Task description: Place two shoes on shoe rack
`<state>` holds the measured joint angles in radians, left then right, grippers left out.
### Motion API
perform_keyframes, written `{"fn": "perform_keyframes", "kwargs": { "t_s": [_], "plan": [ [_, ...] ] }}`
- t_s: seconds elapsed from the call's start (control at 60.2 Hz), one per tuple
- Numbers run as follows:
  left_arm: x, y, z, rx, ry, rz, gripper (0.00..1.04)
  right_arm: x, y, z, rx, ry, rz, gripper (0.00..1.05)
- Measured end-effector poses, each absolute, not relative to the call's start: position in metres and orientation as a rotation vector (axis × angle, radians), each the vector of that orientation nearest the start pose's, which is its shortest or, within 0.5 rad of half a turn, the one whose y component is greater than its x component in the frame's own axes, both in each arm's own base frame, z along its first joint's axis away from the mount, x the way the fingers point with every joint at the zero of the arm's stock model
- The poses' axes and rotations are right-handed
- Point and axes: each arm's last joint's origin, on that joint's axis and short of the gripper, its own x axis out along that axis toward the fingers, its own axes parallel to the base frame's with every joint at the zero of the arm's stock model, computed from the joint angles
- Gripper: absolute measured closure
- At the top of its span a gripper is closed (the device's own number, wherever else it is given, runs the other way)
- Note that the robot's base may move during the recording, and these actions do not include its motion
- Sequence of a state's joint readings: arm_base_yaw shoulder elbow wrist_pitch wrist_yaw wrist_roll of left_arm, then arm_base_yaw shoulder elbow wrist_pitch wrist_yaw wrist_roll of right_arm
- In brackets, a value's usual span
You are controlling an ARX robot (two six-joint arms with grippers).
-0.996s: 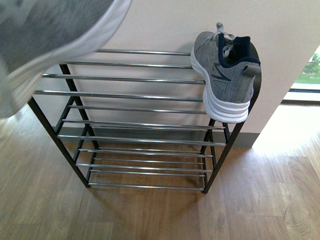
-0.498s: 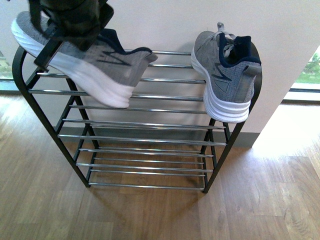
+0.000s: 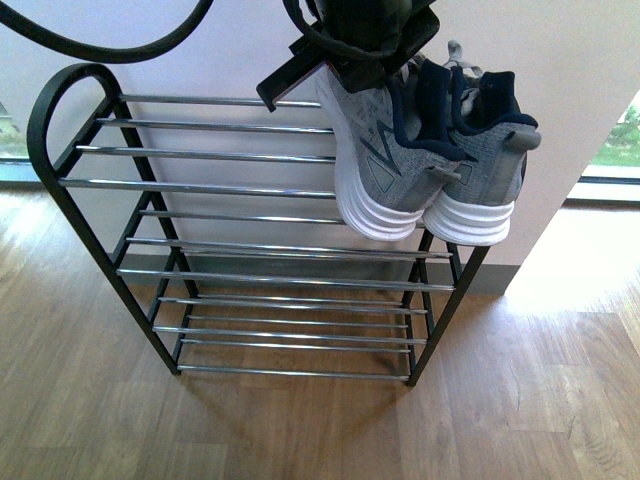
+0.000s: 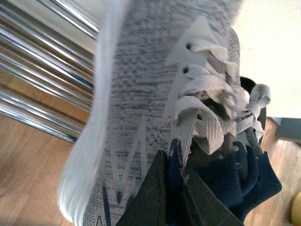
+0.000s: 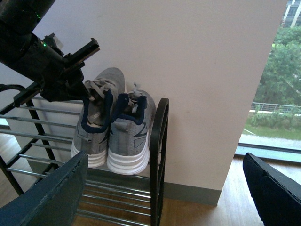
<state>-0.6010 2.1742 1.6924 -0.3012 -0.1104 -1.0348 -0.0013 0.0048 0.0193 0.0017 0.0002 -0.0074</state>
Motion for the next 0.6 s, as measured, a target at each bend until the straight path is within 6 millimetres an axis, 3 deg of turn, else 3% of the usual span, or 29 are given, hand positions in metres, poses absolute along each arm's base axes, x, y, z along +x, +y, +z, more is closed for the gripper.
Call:
{"fn": "perform_keyframes", "kwargs": {
  "t_s": [0.315, 0.598],
  "plan": [
    [0.408, -0.27, 0.184, -0.654, 0.888, -0.136, 1.03, 0.097, 0.0, 0.17, -0.007, -0.016, -0.002, 0.09],
    [0.42, -0.229, 0.156, -0.677, 0.918, -0.111, 1.03, 0.097, 0.0, 0.17, -0.007, -0.016, -0.002, 0.09]
  ]
}}
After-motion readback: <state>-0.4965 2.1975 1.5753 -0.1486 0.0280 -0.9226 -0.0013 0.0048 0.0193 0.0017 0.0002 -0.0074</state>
